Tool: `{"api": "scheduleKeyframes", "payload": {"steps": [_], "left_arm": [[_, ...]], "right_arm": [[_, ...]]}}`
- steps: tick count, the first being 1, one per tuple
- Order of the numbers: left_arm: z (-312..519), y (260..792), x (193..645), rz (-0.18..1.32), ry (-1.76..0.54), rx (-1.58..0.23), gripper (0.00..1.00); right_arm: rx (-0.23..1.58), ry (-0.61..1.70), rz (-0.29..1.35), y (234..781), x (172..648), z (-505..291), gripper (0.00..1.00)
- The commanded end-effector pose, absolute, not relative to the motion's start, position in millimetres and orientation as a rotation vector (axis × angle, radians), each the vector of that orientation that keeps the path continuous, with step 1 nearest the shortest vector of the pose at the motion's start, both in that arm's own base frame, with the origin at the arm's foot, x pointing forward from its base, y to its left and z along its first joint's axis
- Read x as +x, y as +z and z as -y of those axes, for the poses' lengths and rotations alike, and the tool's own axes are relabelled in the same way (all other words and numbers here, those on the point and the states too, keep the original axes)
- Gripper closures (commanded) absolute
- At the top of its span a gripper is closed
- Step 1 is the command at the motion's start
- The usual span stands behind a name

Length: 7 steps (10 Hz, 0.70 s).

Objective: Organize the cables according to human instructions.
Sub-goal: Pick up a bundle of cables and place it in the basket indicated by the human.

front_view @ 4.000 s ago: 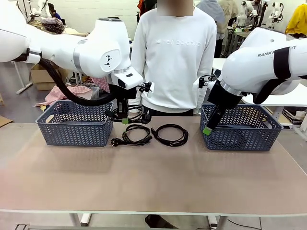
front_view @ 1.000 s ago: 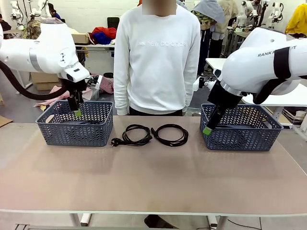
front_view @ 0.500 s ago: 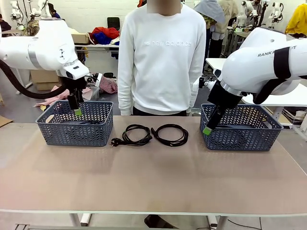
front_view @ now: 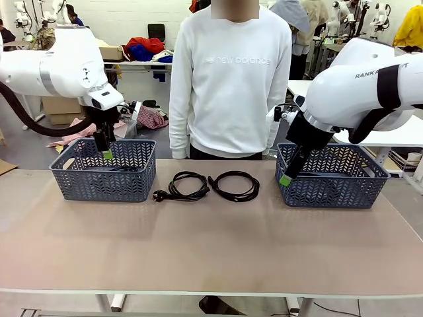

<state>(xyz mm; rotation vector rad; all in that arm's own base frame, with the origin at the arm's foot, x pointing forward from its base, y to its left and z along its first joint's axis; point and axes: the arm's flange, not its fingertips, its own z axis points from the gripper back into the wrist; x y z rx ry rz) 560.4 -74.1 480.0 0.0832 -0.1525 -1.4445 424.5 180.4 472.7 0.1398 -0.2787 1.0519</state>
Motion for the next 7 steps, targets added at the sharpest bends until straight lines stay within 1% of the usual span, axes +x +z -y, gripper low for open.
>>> {"api": "scheduleKeyframes", "payload": {"steps": [1,4,7], "left_arm": [[85.6,481.4,556.0,0.193,-1.426,0.068,0.00],[120.0,487.3,514.3,0.290,-1.403,-0.015,0.00],[151.4,479.1,466.9,0.358,-1.461,-0.148,0.00]], "right_arm": [[0.134,1.050,0.282,475.2,425.9,-182.1,0.00],[0.134,1.050,0.282,475.2,425.9,-182.1,0.00],[0.134,1.050,0.282,475.2,425.9,-182.1,0.00]]}}
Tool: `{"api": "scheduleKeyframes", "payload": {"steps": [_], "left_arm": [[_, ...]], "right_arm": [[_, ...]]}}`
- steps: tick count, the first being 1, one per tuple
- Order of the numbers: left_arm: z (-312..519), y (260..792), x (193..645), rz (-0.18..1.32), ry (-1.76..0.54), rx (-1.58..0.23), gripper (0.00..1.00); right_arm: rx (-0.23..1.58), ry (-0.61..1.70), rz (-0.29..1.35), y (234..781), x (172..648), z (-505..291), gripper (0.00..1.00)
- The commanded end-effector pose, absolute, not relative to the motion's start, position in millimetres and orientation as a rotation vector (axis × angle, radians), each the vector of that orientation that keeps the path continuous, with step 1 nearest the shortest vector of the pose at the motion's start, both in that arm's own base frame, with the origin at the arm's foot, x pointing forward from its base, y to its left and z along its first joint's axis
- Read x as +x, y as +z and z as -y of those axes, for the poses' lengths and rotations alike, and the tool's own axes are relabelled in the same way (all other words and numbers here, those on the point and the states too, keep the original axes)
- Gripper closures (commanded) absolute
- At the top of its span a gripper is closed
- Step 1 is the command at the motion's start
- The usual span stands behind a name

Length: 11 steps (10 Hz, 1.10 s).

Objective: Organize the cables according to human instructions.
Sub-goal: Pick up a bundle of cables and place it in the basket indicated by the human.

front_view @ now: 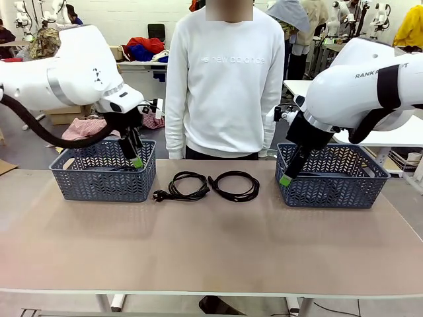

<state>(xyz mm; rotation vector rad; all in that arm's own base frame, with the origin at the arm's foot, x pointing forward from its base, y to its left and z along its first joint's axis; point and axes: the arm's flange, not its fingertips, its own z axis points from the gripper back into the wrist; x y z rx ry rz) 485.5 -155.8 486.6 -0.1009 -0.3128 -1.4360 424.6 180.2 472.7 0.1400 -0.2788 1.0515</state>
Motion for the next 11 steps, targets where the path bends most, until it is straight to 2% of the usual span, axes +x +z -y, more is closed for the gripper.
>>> {"api": "scheduleKeyframes", "payload": {"steps": [1,6,11], "left_arm": [[159.0,476.8,454.3,0.366,-1.471,-0.167,0.00],[185.7,450.4,408.7,0.347,-1.489,-0.276,0.00],[192.4,445.4,408.4,0.307,-1.474,-0.265,0.00]], "right_arm": [[0.134,1.050,0.282,475.2,425.9,-182.1,0.00],[0.134,1.050,0.282,475.2,425.9,-182.1,0.00],[0.134,1.050,0.282,475.2,425.9,-182.1,0.00]]}}
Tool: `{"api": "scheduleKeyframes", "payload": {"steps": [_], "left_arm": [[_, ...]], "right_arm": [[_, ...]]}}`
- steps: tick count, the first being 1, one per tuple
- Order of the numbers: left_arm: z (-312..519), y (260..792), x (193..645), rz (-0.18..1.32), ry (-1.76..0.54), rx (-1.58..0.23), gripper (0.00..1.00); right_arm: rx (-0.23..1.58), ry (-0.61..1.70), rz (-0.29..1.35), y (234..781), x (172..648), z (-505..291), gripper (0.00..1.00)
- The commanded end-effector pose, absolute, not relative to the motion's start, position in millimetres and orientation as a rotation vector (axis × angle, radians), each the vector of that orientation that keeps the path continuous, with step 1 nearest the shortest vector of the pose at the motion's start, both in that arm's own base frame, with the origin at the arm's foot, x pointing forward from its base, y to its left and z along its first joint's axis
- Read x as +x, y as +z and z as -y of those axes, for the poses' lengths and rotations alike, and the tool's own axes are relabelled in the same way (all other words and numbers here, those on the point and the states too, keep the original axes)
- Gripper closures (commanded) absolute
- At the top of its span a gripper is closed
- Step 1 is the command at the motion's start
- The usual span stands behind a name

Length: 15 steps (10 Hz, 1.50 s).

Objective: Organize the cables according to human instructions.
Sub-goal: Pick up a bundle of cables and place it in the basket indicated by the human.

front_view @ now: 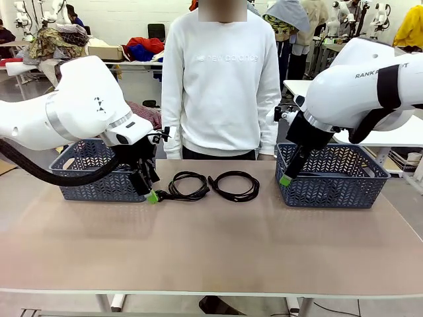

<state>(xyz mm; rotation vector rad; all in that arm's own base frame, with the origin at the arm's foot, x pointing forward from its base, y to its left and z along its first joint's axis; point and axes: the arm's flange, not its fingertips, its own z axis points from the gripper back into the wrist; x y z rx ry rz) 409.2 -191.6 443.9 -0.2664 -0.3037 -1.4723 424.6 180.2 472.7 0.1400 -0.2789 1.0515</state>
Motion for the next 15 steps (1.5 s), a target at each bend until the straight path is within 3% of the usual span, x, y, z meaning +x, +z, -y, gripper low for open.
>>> {"api": "scheduleKeyframes", "payload": {"steps": [1,15], "left_arm": [[192.4,445.4,408.4,0.307,-1.474,-0.265,0.00],[192.4,445.4,408.4,0.307,-1.474,-0.265,0.00]], "right_arm": [[0.134,1.050,0.282,475.2,425.9,-182.1,0.00],[0.134,1.050,0.282,475.2,425.9,-182.1,0.00]]}}
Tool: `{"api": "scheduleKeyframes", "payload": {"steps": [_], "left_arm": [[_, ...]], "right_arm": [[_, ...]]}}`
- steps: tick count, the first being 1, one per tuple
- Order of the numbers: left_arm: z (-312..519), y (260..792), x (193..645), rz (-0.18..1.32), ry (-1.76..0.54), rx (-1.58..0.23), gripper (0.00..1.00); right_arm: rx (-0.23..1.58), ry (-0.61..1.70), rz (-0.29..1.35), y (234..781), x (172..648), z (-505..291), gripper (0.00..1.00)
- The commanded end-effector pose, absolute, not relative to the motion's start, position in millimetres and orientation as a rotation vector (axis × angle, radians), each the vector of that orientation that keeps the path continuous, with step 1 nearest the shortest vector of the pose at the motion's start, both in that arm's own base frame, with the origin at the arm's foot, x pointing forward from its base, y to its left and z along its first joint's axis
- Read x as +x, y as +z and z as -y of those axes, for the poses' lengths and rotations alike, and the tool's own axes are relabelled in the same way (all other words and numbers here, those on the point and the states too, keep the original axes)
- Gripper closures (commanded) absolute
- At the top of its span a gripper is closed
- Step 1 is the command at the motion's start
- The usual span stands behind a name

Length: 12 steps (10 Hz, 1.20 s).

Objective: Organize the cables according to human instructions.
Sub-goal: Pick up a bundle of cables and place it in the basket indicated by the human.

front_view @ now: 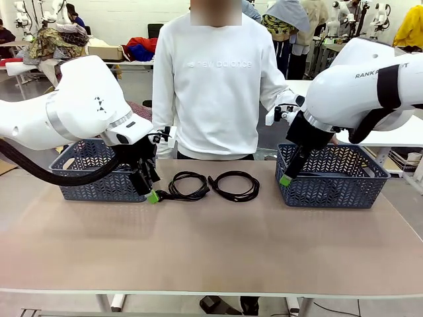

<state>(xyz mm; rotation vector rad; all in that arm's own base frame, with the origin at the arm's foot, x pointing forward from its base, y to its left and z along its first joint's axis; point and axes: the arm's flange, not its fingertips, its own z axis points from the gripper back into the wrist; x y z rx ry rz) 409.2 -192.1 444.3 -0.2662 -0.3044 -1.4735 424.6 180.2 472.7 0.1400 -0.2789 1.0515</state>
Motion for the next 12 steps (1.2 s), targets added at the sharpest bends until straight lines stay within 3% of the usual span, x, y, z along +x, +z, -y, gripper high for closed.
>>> {"api": "scheduleKeyframes", "payload": {"steps": [1,4,12], "left_arm": [[192.4,445.4,408.4,0.307,-1.474,-0.265,0.00],[192.4,445.4,408.4,0.307,-1.474,-0.265,0.00],[192.4,445.4,408.4,0.307,-1.474,-0.265,0.00]], "right_arm": [[0.134,1.050,0.282,475.2,425.9,-182.1,0.00],[0.140,1.052,0.279,472.7,424.6,-180.2,0.00],[0.030,0.920,0.174,447.7,501.5,-275.4,0.00]]}}
